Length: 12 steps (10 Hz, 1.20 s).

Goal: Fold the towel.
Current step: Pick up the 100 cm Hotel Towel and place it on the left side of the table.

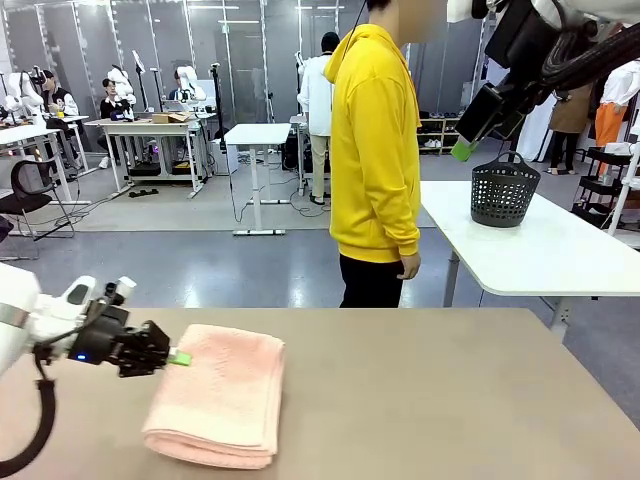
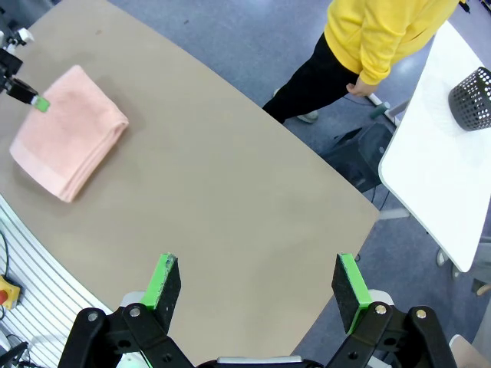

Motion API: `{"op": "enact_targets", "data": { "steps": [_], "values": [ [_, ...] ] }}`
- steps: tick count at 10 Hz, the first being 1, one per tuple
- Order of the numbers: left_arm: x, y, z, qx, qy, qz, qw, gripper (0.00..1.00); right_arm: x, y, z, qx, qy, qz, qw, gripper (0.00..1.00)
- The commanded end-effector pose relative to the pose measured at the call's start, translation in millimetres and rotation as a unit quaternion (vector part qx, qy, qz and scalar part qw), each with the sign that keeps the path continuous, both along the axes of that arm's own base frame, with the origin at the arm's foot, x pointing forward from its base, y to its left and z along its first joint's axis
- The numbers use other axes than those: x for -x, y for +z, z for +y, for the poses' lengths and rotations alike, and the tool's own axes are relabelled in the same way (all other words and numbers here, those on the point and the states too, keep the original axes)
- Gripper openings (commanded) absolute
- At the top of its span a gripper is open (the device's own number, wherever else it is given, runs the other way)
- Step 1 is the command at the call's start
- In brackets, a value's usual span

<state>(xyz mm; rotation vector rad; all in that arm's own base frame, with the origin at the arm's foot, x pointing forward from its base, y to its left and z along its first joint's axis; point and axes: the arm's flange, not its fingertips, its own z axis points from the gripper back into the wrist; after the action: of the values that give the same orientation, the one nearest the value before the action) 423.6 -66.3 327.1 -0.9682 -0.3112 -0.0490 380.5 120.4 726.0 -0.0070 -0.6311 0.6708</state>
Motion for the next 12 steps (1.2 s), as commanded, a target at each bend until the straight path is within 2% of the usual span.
{"op": "enact_targets", "data": {
  "steps": [1, 7, 8, 12],
  "values": [
    [7.3, 12.4, 41.2, 0.008, -0.009, 0.004, 1.0, 0.0, 0.8, 0.8, 0.5, -0.001, -0.004, 0.003, 1.0, 1.0],
    [4.4, 10.6, 187.9, -0.04, 0.01, 0.005, 0.999, 0.0, 0.8, 0.8, 0.5, -0.001, -0.004, 0.003, 1.0, 1.0],
    [6.5, 13.4, 207.0, -0.051, 0.007, -0.002, 0.999, 0.0, 0.8, 0.8, 0.5, -0.001, -0.004, 0.003, 1.0, 1.0],
    [-1.0, 18.1, 256.2, -0.091, 0.032, 0.016, 0.995, 0.0, 0.8, 0.8, 0.5, -0.001, -0.004, 0.003, 1.0, 1.0]
  ]
}}
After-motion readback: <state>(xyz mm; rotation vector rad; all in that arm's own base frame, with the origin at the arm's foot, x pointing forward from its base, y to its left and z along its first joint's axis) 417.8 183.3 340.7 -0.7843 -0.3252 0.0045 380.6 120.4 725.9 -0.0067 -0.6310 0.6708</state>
